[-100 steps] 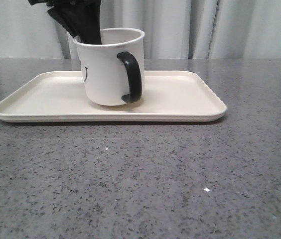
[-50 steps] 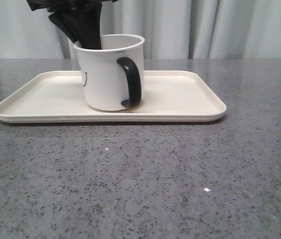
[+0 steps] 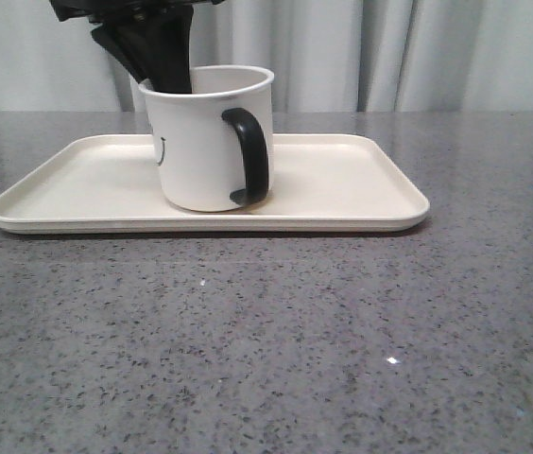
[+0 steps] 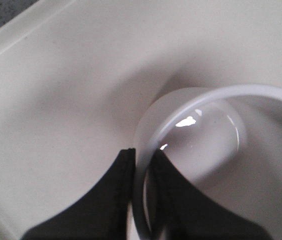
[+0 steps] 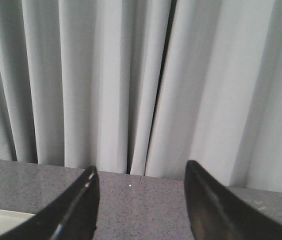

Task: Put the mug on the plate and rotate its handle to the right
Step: 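Lower the held mug onto the cream tray with the left gripper, then open the left gripper and lift it away from the mug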

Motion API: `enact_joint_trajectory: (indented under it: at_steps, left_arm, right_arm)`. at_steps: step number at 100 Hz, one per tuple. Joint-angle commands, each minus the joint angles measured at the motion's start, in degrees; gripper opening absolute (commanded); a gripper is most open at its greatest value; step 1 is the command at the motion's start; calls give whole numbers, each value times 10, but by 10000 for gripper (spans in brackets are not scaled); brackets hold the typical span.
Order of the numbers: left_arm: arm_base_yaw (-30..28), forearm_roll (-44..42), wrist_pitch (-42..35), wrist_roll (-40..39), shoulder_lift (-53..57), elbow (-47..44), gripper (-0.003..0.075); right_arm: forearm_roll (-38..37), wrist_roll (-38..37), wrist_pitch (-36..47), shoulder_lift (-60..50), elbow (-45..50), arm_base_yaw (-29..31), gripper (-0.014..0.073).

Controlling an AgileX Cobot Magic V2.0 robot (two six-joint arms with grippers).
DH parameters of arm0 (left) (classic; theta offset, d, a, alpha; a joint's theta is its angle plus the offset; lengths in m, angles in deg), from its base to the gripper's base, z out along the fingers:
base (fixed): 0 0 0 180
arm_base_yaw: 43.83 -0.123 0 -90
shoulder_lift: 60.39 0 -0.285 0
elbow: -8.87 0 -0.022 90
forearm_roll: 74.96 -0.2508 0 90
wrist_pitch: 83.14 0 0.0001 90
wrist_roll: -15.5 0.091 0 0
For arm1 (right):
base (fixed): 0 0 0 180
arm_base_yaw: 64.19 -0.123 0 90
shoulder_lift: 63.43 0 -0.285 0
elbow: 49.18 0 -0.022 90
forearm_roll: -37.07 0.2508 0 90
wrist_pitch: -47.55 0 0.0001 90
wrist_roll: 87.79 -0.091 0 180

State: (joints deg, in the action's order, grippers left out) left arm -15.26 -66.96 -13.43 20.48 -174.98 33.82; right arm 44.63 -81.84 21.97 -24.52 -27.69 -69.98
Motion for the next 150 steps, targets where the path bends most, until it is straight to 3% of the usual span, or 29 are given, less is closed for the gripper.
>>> enact_joint_trajectory:
  at_steps: [1,16,27,79,131,150]
  left_arm:
    - [5,14,-5,1,26,18,125]
    - [5,14,-6,1,26,18,270]
    - [5,15,-6,1,29,21,323]
    - [5,-3,27,-9,55,184,326]
    - [3,-182,27,-53,214,184,326]
    - [3,-201,27,-54,285,182,301]
  right_arm:
    - [-3,4,40,7,-16,2,405]
    - [-3,4,38,7,-16,2,405]
    - [-3,4,38,7,-16,2,405]
    - [-3,4,38,7,-16,2,405]
    - [-3,4,45,7,-16,2,405]
    - [-3,4,45,7,-16,2,405]
